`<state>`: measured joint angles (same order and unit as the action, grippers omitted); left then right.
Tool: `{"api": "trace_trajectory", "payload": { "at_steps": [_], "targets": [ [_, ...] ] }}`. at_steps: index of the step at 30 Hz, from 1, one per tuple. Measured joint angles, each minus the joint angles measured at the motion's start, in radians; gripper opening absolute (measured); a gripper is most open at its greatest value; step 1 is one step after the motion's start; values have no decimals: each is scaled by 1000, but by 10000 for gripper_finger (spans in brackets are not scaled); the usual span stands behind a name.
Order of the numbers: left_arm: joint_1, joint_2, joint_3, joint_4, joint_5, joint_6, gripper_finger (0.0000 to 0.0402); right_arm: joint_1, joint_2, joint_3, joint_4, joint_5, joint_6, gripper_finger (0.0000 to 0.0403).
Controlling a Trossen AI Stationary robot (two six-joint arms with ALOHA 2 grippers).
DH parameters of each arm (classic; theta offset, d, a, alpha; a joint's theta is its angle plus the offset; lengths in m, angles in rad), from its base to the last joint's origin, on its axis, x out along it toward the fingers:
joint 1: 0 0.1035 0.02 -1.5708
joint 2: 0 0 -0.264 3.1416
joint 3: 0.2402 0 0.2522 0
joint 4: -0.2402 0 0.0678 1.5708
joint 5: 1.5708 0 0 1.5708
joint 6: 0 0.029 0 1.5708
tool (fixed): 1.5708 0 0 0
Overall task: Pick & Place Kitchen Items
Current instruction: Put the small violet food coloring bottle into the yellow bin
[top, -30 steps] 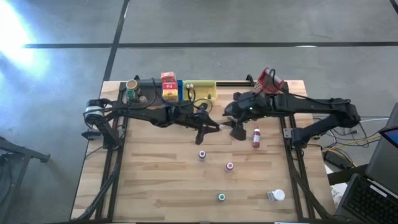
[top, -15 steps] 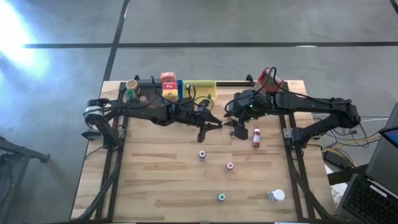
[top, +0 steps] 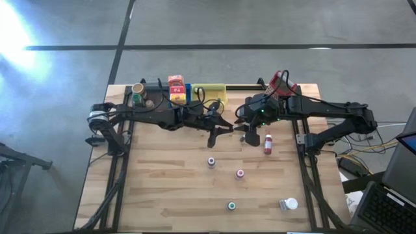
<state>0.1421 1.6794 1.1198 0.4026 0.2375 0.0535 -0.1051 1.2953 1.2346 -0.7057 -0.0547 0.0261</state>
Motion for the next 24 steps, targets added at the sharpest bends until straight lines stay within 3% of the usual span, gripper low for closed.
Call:
{"api": "trace_trajectory", "payload": {
  "at_steps": [12,24],
  "targets": [
    [0,0,6,-4,-1,4,94,0,-2,0,-17,-1,-4,72],
    [0,0,6,-11,-14,-2,94,0,0,0,-14,4,-8,74]
  ]
}}
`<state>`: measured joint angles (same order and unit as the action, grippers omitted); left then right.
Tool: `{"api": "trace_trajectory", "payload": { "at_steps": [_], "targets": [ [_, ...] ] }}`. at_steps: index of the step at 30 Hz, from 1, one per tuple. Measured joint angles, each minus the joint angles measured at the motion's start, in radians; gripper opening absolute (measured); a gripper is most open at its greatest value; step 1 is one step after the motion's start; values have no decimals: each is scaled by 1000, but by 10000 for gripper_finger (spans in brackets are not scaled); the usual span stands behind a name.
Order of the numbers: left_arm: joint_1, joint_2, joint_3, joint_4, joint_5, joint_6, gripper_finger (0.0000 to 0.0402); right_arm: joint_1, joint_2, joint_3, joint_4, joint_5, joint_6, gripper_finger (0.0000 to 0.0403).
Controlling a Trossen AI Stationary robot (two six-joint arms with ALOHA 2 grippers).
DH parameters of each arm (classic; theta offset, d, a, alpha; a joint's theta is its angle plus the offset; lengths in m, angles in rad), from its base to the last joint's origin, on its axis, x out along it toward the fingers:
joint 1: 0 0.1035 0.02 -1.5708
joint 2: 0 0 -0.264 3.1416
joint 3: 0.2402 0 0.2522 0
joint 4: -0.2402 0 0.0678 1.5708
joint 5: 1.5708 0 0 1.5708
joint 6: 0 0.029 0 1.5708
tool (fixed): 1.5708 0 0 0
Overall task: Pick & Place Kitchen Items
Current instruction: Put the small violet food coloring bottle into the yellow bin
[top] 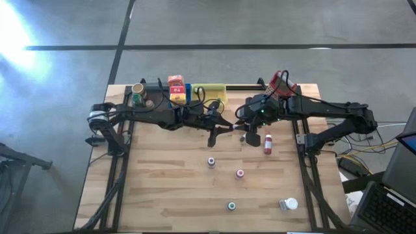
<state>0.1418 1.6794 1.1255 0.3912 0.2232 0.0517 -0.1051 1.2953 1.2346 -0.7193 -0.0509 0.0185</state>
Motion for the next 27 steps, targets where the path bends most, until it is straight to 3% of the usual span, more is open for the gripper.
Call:
{"api": "trace_trajectory", "payload": {
  "at_steps": [7,14,20,27],
  "targets": [
    [0,0,0,6,15,-31,94,0,0,0,2,-1,-3,56],
    [2,-13,0,-25,62,10,108,0,0,0,4,-6,0,76],
    [9,-68,0,-85,69,53,182,-1,1,-1,0,2,4,73],
    [9,-116,-6,-182,-4,95,268,-5,1,-1,1,5,3,49]
  ]
}}
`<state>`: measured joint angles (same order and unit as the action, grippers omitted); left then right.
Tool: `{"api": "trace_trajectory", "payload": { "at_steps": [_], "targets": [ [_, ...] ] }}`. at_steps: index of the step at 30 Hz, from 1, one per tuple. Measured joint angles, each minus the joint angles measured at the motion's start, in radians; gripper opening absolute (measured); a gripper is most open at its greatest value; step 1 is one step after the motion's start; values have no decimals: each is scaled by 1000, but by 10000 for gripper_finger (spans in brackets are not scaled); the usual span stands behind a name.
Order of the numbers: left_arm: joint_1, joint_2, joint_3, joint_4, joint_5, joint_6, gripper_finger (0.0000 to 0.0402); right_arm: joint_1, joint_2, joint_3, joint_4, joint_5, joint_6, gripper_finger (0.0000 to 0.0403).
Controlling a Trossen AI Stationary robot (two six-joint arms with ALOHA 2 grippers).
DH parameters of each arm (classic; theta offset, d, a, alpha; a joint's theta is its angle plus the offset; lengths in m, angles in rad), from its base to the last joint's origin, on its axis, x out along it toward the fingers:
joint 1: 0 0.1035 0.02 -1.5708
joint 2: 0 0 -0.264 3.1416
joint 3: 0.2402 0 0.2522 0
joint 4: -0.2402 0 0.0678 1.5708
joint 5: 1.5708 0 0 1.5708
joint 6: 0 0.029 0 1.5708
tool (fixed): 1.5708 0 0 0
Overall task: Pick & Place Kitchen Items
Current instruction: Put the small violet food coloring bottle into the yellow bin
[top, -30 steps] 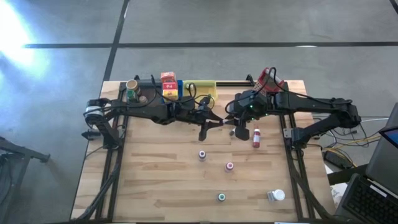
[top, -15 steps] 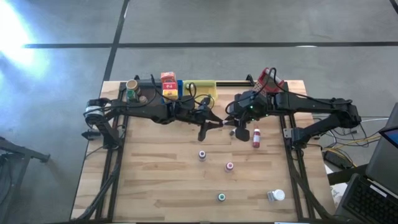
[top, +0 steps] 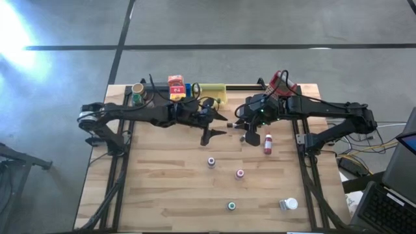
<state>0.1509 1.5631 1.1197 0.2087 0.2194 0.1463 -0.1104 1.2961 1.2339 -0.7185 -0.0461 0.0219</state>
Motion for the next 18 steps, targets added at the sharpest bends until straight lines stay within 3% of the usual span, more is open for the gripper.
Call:
{"api": "trace_trajectory", "payload": {
  "at_steps": [5,10,18],
  "targets": [
    [14,-20,-11,-96,-4,33,281,-12,0,0,-7,-1,11,57],
    [53,-141,-50,-102,-10,45,282,-12,0,0,-50,-2,21,64],
    [129,-385,-263,89,-12,38,282,-55,0,0,-73,32,4,47]
  ]
}}
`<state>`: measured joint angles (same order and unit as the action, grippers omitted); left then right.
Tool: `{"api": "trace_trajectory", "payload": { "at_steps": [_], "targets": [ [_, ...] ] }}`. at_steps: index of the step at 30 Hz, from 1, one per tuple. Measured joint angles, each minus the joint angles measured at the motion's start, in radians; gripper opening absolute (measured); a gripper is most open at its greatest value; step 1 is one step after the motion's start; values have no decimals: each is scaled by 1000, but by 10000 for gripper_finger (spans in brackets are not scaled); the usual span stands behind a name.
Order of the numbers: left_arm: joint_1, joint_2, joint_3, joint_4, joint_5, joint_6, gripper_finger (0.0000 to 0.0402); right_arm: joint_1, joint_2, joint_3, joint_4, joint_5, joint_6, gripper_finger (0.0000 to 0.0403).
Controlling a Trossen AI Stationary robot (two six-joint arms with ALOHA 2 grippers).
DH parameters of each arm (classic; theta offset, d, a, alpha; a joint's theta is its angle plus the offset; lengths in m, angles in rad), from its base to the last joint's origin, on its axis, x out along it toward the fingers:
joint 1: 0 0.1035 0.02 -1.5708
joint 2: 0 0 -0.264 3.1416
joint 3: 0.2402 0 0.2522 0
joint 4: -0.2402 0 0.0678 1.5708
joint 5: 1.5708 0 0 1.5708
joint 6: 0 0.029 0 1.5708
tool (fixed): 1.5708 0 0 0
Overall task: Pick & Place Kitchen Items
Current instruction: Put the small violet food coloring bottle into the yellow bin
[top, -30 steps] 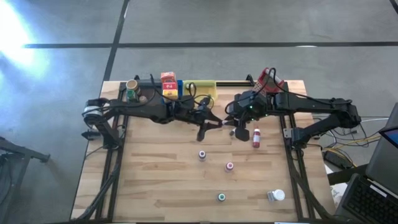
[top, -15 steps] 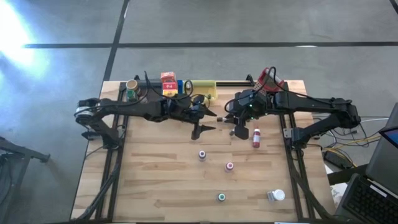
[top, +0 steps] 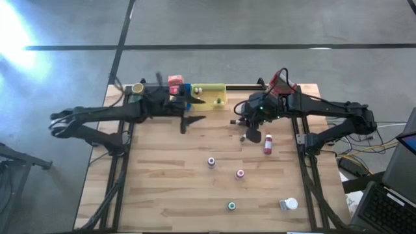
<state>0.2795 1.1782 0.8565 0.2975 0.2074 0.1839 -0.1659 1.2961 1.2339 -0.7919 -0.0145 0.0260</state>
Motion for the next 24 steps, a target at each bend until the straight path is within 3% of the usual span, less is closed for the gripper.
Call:
{"api": "trace_trajectory", "payload": {
  "at_steps": [9,14,19,24],
  "targets": [
    [20,-181,-193,144,-42,-7,282,-109,60,62,-78,11,-26,54],
    [18,-216,-240,151,-37,-103,282,-98,70,65,-78,-87,-35,50],
    [18,-180,-237,146,-36,-220,282,-59,69,66,-109,-114,-10,55],
    [10,-34,-174,140,32,-264,282,-16,76,66,-118,-118,-23,50]
  ]
}}
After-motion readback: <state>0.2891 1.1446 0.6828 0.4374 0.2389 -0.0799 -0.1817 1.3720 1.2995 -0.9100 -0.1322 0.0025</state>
